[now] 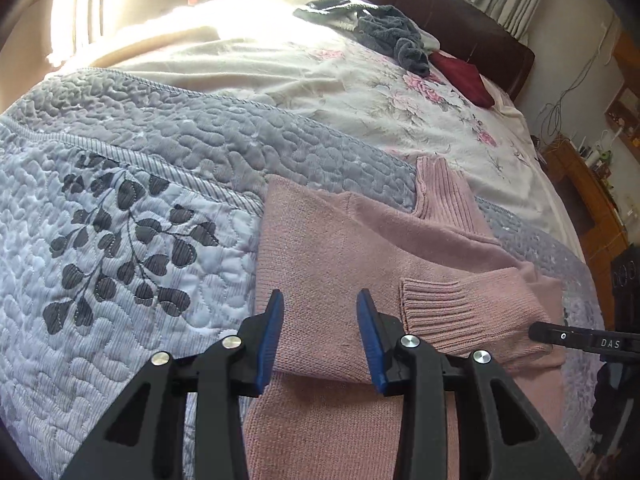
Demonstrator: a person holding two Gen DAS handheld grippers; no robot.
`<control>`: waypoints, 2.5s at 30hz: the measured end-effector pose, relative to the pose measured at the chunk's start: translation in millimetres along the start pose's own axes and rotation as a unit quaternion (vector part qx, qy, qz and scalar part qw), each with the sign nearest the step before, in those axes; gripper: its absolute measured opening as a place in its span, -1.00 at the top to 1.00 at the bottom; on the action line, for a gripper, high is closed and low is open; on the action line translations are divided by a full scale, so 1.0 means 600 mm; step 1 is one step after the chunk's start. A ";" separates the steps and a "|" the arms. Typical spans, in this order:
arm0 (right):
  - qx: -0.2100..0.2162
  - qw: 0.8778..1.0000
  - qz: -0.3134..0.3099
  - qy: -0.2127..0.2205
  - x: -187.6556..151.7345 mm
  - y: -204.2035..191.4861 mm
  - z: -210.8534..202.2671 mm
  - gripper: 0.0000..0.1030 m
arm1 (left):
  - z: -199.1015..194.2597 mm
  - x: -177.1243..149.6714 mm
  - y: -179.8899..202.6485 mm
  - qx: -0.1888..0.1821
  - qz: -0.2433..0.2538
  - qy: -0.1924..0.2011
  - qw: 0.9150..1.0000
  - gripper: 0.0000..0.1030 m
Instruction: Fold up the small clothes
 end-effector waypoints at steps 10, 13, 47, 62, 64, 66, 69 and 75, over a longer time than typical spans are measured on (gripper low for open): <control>-0.051 0.998 -0.002 -0.044 -0.046 0.043 0.052 0.60 | 0.068 -0.039 -0.010 0.032 0.010 -0.042 0.999 0.27; -0.082 0.996 -0.021 -0.012 -0.031 0.031 0.009 0.44 | 0.043 -0.032 -0.012 0.022 0.000 -0.039 0.999 0.28; -0.039 0.994 0.024 0.101 -0.018 0.052 -0.133 0.91 | 0.068 -0.040 -0.012 0.017 -0.009 -0.049 0.999 0.27; -0.080 0.986 0.138 0.055 -0.145 0.258 -0.126 0.81 | 0.067 -0.039 -0.006 0.036 0.010 -0.055 0.998 0.26; -0.105 0.984 0.122 0.076 -0.139 0.253 -0.156 0.75 | 0.051 -0.028 0.002 0.043 0.007 -0.044 0.998 0.26; -0.126 0.984 0.092 0.090 -0.123 0.238 -0.178 0.75 | 0.028 -0.017 0.028 0.019 0.012 -0.023 0.999 0.25; -0.122 0.986 0.067 0.096 -0.094 0.213 -0.179 0.70 | 0.020 -0.017 0.078 -0.003 0.035 -0.019 0.999 0.17; -0.145 0.981 0.056 0.115 -0.066 0.204 -0.177 0.67 | 0.066 -0.047 0.120 0.000 0.060 -0.050 0.997 0.15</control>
Point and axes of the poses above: each gripper's, at about its wrist camera, not at the fingertips, and z roughly the way its jaws point, y to its right, x to its top, the point moved 10 cm from there along z, roughly the way its jaws point, and after that the axes turned 11 degrees about -z, right-handed, at the moved point
